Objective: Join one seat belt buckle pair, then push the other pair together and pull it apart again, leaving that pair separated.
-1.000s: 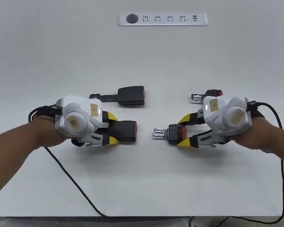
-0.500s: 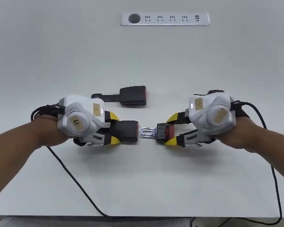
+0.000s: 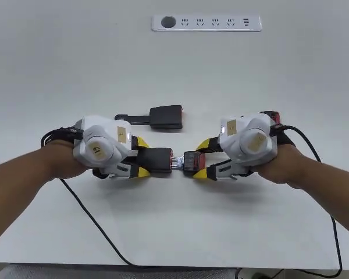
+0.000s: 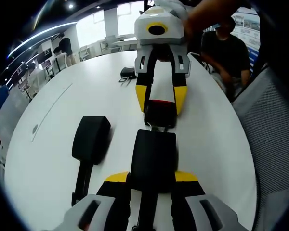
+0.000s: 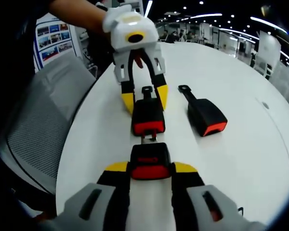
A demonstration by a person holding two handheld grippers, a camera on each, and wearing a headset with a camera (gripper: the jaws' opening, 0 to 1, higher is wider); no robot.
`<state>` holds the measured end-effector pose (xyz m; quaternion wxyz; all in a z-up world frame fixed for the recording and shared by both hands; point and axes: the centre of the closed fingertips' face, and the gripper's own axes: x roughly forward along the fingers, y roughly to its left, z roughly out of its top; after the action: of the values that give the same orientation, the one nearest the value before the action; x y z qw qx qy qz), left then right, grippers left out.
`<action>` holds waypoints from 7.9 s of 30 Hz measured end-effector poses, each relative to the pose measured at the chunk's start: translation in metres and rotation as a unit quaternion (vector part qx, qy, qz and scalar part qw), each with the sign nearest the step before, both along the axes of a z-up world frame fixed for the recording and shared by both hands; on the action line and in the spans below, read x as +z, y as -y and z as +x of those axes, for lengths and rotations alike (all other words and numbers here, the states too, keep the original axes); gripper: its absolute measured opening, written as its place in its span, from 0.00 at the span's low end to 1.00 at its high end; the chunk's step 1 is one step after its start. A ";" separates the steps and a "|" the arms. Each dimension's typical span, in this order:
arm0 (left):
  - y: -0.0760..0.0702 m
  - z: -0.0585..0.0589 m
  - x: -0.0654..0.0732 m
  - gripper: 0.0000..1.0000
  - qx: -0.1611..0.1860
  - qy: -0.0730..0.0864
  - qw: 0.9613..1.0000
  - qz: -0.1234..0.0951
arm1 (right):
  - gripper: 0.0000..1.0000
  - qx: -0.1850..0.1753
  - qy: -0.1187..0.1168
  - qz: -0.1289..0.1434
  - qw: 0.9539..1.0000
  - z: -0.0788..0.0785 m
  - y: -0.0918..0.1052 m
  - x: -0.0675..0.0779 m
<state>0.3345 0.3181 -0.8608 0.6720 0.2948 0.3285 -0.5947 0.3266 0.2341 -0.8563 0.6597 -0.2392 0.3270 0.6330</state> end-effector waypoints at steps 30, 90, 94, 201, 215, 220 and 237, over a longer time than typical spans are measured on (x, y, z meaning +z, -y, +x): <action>0.002 0.000 0.000 0.33 -0.018 -0.003 1.000 0.007 | 0.32 -0.010 0.000 0.001 1.000 0.001 -0.016 -0.003; -0.002 -0.002 0.000 0.31 -0.060 0.001 0.998 -0.025 | 0.32 -0.027 0.007 0.073 0.997 -0.001 -0.012 0.003; -0.002 -0.003 0.000 0.31 -0.058 0.001 0.998 -0.026 | 0.32 -0.028 0.007 0.073 0.997 -0.001 -0.012 0.002; 0.020 0.096 0.004 0.51 0.037 -0.002 0.999 -0.029 | 0.49 -0.075 0.006 -0.061 0.995 0.091 0.157 -0.002; 0.020 0.097 0.011 0.34 0.019 0.003 0.999 -0.027 | 0.37 -0.042 0.025 -0.086 0.995 0.093 0.159 0.000; 0.019 0.097 0.010 0.34 0.015 0.002 1.000 -0.024 | 0.37 -0.025 0.027 -0.092 0.995 0.093 0.158 0.001; 0.019 0.096 0.007 0.34 0.005 -0.001 1.000 -0.020 | 0.36 -0.008 0.030 -0.077 0.997 0.095 0.151 0.000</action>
<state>0.4303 0.2988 -0.8534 0.6803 0.2789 0.3186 -0.5983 0.4219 0.0827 -0.8567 0.6541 -0.3059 0.3568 0.5927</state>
